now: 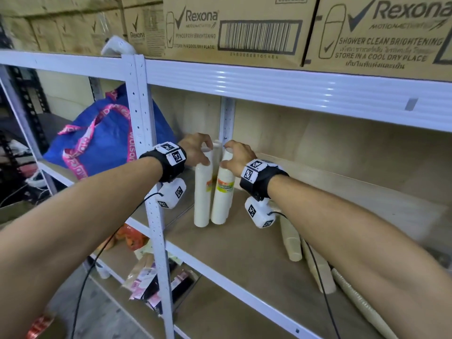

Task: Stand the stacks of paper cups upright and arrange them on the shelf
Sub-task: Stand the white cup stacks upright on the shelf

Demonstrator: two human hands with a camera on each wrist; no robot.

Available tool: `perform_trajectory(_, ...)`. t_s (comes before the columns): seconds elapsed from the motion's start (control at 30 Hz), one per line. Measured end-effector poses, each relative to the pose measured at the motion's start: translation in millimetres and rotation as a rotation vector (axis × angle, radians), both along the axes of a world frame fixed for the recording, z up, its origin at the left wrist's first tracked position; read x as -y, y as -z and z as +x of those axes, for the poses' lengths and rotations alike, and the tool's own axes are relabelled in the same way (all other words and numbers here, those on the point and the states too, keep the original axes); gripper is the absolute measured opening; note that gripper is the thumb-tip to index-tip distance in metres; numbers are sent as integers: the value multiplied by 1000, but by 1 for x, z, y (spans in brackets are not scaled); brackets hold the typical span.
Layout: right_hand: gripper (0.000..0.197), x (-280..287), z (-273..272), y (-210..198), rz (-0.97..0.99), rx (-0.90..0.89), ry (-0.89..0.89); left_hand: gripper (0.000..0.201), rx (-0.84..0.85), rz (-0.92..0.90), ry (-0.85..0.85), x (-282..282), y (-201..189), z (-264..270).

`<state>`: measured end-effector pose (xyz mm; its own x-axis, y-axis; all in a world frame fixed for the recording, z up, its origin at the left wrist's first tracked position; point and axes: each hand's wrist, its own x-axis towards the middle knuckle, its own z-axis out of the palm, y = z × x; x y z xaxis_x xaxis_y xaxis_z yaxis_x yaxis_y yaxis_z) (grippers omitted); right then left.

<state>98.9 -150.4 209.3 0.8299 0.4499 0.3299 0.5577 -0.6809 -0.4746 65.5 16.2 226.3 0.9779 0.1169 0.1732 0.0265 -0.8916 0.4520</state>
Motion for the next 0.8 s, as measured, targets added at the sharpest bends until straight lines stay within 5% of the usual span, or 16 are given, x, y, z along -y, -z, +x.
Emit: perform_trajectory(0.8,32,-17,16,11,-85,34,39,20,32,-33,-12,-3,5,13)
